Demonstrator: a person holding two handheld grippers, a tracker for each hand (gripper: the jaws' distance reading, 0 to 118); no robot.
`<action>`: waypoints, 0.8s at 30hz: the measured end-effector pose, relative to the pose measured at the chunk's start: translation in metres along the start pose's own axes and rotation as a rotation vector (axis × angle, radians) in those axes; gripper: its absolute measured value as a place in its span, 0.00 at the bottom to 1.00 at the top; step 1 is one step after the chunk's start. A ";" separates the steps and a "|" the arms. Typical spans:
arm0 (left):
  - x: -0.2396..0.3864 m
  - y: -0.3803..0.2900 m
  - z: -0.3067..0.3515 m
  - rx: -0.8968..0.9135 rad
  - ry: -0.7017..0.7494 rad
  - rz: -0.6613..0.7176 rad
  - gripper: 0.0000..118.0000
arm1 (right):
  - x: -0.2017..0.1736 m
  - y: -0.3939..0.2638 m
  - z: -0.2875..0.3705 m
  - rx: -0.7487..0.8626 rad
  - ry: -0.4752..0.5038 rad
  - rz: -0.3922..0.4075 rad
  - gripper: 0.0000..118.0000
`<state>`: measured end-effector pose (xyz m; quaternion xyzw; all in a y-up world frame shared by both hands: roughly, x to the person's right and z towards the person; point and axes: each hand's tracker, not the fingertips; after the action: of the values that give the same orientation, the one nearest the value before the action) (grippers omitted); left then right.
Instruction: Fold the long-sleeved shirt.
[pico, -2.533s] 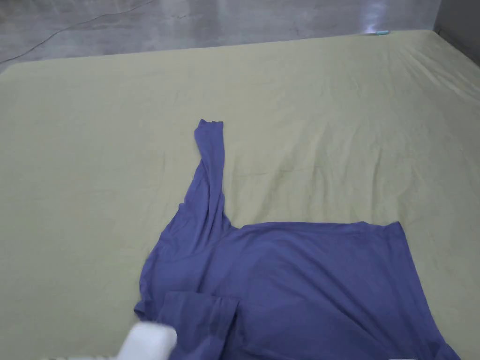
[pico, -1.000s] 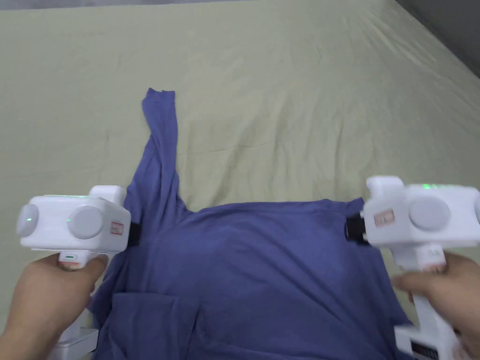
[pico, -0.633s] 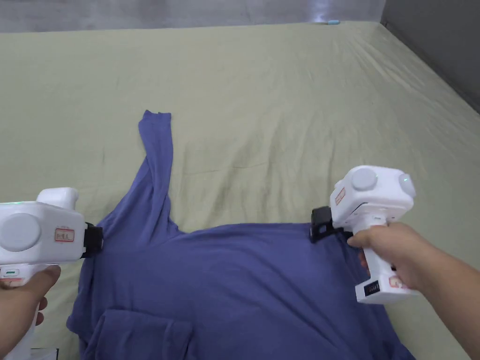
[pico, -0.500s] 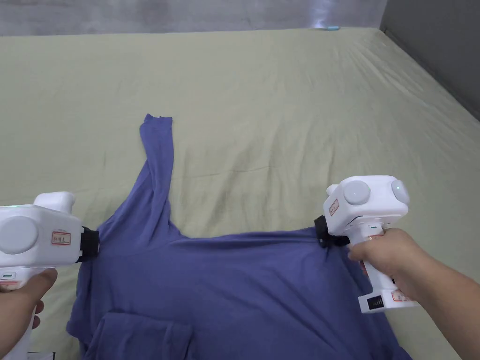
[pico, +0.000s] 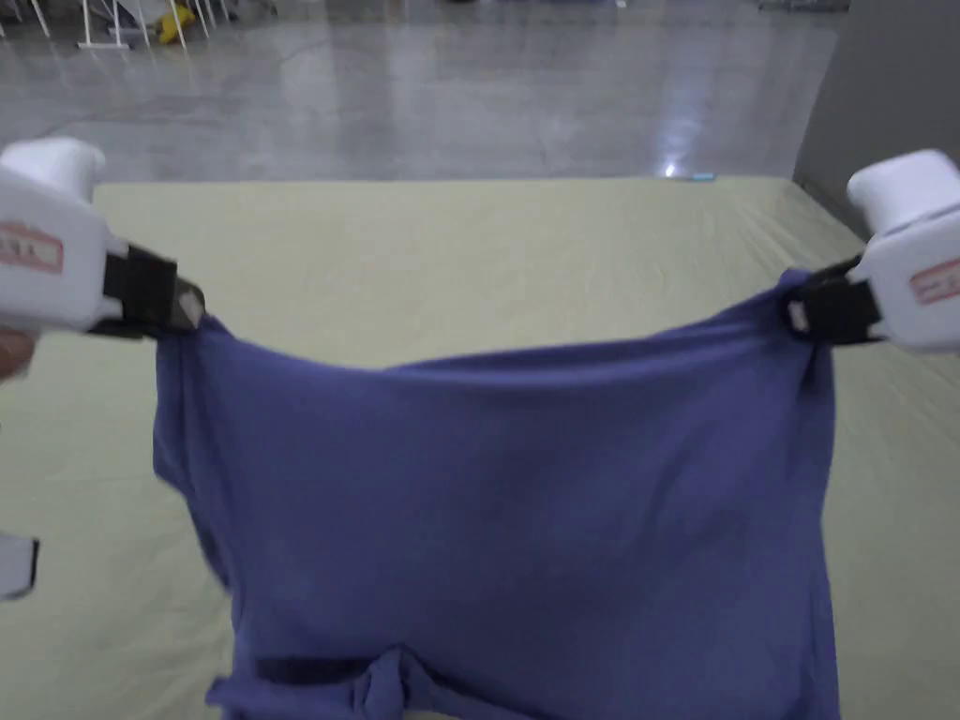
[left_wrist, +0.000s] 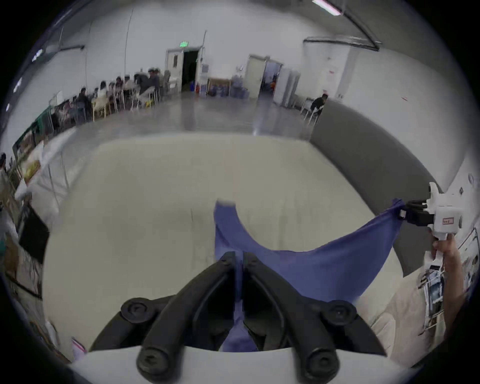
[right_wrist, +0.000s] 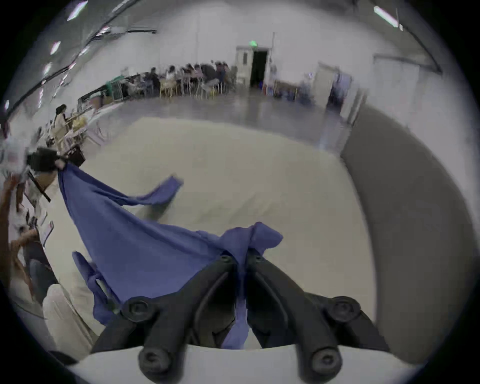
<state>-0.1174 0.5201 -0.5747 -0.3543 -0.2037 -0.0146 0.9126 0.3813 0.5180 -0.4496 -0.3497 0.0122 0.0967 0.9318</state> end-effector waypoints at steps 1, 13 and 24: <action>0.002 0.021 0.014 0.036 0.010 -0.020 0.01 | 0.004 0.020 0.016 0.047 -0.043 0.028 0.06; 0.030 0.245 0.098 0.269 0.146 -0.118 0.01 | 0.034 0.235 0.081 0.222 -0.361 0.201 0.06; 0.048 0.377 0.145 0.429 0.283 -0.088 0.01 | 0.059 0.381 0.121 0.308 -0.461 0.083 0.06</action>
<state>-0.0617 0.9022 -0.7016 -0.1381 -0.0879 -0.0603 0.9847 0.3618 0.8875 -0.6108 -0.1718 -0.1710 0.2087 0.9475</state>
